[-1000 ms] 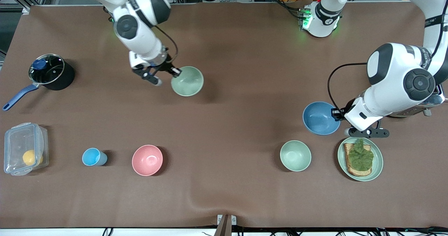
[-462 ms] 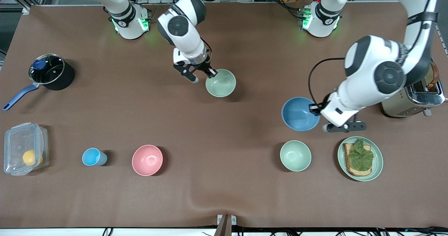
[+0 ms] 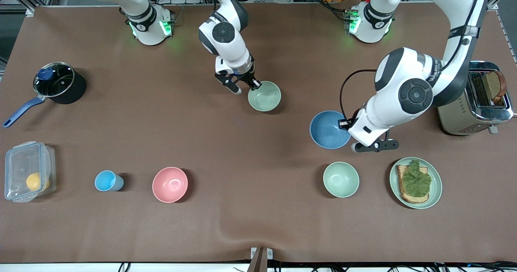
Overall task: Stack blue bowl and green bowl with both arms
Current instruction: 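Carry the green bowl with the right gripper while the left gripper lifts the blue bowl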
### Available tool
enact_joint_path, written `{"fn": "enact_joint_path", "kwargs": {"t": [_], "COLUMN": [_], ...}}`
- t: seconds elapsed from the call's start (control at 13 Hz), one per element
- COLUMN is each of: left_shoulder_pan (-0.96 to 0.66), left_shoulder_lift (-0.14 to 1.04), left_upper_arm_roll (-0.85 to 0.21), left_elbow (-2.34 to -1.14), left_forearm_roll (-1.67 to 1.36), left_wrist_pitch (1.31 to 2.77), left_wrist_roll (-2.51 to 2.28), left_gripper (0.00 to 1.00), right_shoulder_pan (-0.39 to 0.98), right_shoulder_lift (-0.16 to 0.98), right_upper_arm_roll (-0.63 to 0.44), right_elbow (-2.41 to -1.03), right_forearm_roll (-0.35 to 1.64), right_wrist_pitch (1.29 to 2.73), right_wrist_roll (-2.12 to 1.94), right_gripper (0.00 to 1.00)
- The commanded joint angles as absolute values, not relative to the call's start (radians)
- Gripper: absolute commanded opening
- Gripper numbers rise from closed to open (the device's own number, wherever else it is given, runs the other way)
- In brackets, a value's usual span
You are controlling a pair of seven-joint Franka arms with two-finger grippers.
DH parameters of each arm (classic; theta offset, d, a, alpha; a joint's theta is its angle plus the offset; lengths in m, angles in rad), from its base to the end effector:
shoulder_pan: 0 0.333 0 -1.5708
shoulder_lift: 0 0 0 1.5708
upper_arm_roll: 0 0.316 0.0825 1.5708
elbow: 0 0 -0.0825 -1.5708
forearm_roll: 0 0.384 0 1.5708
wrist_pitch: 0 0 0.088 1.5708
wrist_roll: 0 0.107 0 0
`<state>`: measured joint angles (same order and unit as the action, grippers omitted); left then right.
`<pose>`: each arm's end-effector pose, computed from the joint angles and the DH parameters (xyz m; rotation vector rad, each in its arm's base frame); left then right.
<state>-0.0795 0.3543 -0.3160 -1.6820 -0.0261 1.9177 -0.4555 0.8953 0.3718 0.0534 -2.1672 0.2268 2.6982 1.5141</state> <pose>0.5978 -0.2314 0.3957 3.0516 0.1268 -0.2257 0.3446 0.4672 0.2358 -2.7329 1.1042 0.1071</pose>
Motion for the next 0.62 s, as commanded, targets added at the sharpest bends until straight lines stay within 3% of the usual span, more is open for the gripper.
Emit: {"fn": "enact_joint_path", "kwargs": {"t": [0.0,0.08,0.15,0.23,0.31,0.46,0.54], "left_shoulder_pan": [-0.084,-0.095,-0.106,-0.109,-0.112,-0.115,-0.120], "left_shoulder_lift": [0.364,0.379,0.382,0.385,0.391,0.394,0.391], "left_upper_arm_roll": [-0.316,-0.316,-0.316,-0.316,-0.316,-0.316,-0.316], "left_elbow": [-1.670,-1.672,-1.672,-1.675,-1.675,-1.675,-1.674], "left_forearm_roll": [-0.075,-0.077,-0.077,-0.078,-0.078,-0.078,-0.078], "left_wrist_pitch": [1.943,1.954,1.959,1.971,1.971,1.980,1.982], "left_wrist_roll": [-0.469,-0.469,-0.469,-0.471,-0.471,-0.471,-0.471], "left_gripper": [0.00,0.00,0.00,0.00,0.00,0.00,0.00], "right_shoulder_pan": [0.937,0.966,0.991,0.996,0.996,0.996,0.985], "right_shoulder_lift": [0.431,0.442,0.442,0.442,0.442,0.442,0.440], "right_upper_arm_roll": [0.026,-0.001,-0.029,-0.037,-0.037,-0.037,-0.037], "right_elbow": [-2.106,-2.092,-2.089,-2.088,-2.088,-2.083,-2.074], "right_forearm_roll": [0.195,0.195,0.195,0.195,0.195,0.195,0.196], "right_wrist_pitch": [2.706,2.706,2.704,2.704,2.704,2.703,2.694], "right_wrist_roll": [1.586,1.600,1.601,1.605,1.615,1.637,1.637], "right_gripper": [0.00,0.00,0.24,0.61,0.68,1.00,1.00]}}
